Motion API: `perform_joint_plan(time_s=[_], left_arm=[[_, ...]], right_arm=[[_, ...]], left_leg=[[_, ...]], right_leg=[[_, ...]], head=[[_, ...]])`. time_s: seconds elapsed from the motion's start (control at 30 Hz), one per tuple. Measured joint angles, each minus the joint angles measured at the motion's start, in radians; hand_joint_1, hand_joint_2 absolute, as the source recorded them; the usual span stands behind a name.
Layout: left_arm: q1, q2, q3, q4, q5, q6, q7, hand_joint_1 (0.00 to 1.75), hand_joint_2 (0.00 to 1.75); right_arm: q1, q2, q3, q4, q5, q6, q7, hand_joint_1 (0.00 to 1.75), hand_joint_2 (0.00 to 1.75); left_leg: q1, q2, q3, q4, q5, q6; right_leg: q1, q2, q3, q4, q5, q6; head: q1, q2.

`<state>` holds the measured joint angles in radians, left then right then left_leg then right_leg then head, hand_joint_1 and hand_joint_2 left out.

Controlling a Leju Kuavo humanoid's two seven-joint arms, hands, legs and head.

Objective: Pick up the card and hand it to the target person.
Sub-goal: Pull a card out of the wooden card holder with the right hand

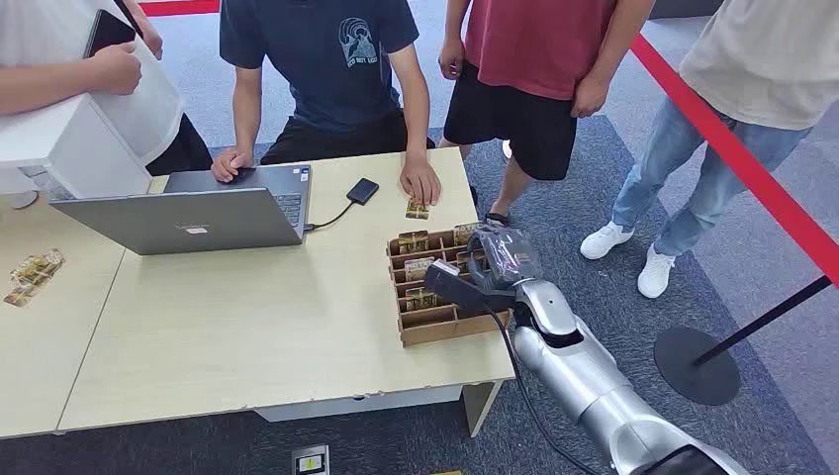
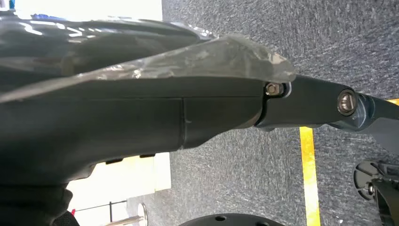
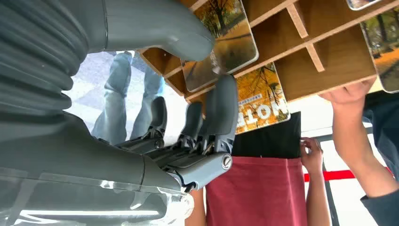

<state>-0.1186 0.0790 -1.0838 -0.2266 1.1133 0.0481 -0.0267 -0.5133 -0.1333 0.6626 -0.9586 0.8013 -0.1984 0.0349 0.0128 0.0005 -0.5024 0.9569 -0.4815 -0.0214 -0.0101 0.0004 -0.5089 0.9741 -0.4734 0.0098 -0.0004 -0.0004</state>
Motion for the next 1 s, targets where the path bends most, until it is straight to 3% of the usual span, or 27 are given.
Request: perform_joint_plan(time_s=[0.3, 1.0], left_arm=[[0.0, 0.0, 0.0, 0.0, -0.002, -0.001, 0.002, 0.0, 0.0], [0.0, 0.005, 0.0, 0.0, 0.006, 0.003, 0.006, 0.0, 0.0]], right_arm=[[0.0, 0.0, 0.0, 0.01, -0.003, -0.004, 0.001, 0.9, 1.75], [0.0, -0.001, 0.0, -0.006, 0.022, -0.016, -0.005, 0.79, 1.75]], left_leg=[[0.0, 0.0, 0.0, 0.0, 0.001, 0.0], [0.0, 0.0, -0.001, 0.0, 0.002, 0.0]], right_leg=[[0.0, 0.0, 0.0, 0.0, 0.001, 0.0], [0.0, 0.0, -0.001, 0.0, 0.003, 0.0]], head=[[0.0, 0.0], [0.0, 0.0]])
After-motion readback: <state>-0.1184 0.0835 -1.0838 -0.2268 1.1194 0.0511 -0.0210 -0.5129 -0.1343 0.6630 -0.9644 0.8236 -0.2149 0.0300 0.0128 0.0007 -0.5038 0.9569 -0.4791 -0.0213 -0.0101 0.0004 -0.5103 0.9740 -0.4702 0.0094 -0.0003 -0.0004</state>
